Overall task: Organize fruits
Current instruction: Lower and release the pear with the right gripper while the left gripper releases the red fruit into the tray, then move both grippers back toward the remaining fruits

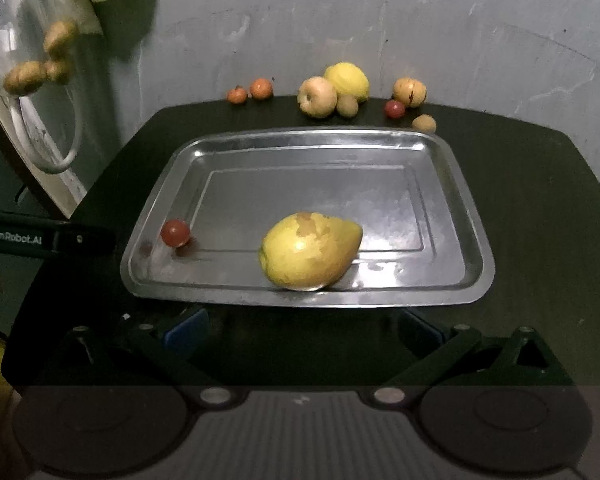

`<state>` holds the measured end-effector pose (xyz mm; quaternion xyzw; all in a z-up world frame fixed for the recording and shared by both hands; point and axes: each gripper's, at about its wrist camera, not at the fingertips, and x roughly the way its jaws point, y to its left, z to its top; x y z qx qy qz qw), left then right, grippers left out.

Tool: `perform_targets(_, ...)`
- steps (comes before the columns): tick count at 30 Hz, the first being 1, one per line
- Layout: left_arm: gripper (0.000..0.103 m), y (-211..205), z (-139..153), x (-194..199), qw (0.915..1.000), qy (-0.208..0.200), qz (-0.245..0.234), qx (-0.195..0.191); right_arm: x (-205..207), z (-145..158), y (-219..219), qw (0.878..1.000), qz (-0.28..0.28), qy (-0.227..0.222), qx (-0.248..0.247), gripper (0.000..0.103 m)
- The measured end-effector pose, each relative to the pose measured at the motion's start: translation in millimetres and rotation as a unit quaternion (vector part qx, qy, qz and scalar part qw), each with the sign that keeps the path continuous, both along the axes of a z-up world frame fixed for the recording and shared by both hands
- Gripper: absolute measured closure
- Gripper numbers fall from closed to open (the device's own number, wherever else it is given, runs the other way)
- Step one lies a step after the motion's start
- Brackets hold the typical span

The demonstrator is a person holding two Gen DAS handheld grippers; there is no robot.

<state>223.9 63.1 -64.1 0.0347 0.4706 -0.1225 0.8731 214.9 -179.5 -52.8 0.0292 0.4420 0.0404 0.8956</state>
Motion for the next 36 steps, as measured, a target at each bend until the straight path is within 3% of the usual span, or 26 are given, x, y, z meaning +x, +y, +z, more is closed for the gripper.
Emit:
perform_targets(20, 0.002, 26, -13, 55, 1.0, -0.003, 0.001, -0.003, 23, 17, 29, 1.0, -0.015, 0.01, 0.004, 0.0)
perform_targets(36, 0.002, 9, -6, 102, 0.999, -0.043, -0.002, -0.014, 49, 33, 30, 0.999, -0.027, -0.03, 0.004, 0.0)
